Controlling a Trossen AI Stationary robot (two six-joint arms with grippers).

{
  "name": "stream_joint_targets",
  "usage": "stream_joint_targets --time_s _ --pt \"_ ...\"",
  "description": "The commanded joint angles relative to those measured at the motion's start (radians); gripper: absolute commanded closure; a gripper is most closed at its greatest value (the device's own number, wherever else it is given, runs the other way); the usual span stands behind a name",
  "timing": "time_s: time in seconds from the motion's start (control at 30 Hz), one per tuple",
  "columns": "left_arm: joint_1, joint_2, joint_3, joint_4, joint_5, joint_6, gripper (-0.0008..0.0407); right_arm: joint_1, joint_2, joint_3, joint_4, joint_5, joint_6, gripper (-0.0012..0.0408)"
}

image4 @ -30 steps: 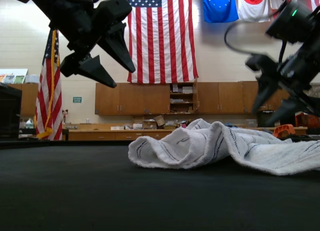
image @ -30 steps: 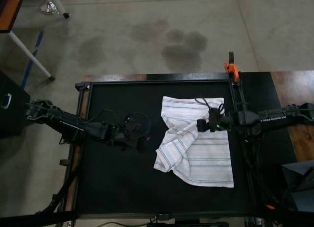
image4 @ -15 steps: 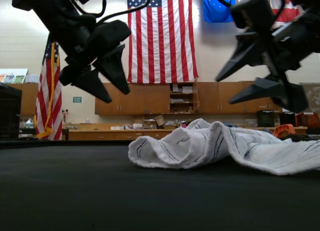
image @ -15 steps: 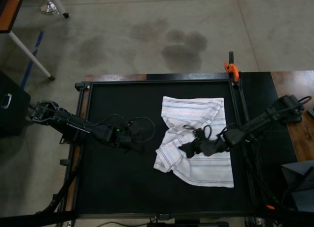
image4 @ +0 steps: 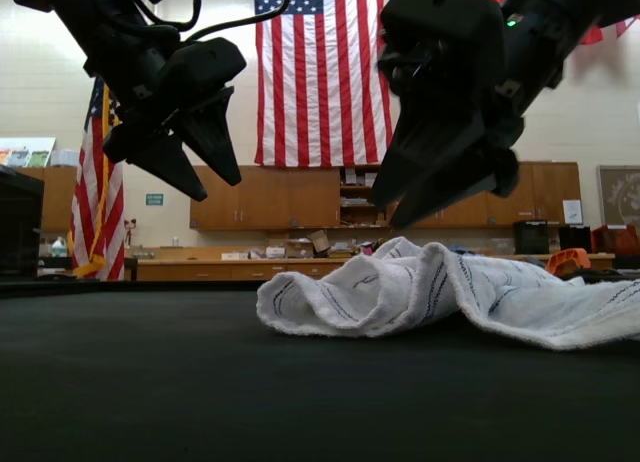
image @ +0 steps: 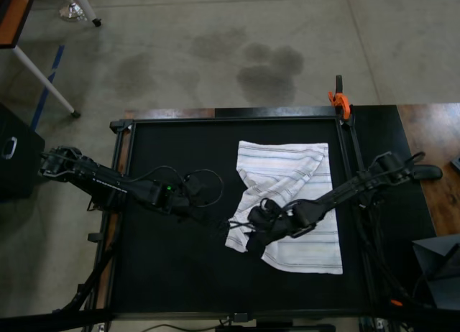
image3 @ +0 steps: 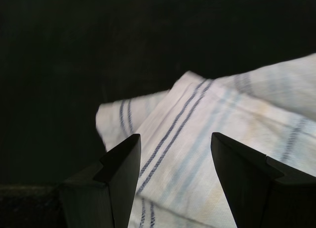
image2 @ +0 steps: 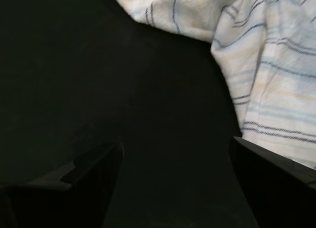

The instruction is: Fold the towel

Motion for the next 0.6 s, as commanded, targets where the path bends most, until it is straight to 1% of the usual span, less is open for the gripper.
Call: stream_joint_targets --time_s 0.0,0.13,0.27,0.4,0.57 --pt "0.0 0.0 0.0 -0.005 0.0 0.002 0.0102 -0.007 0.029 0.029 -0.005 -0.031 -0.041 0.0204" --pt "0.0 0.0 0.0 -0.007 0.0 0.001 0.0102 -0.014 0.055 0.054 -0.017 -0.069 -0.047 0.0204" --pt "0.0 0.0 0.0 -0.007 0.0 0.001 0.0102 -0.012 0.072 0.05 0.002 -0.11 -0.007 0.0204" --pt "0.0 0.0 0.0 -0.007 0.0 0.001 0.0102 -0.003 0.097 0.058 0.011 -0.112 0.031 0.0204" --pt "0.0 0.0 0.0 -0.007 0.0 -0.01 0.0102 -0.01 0.147 0.109 -0.001 -0.109 0.067 0.0205"
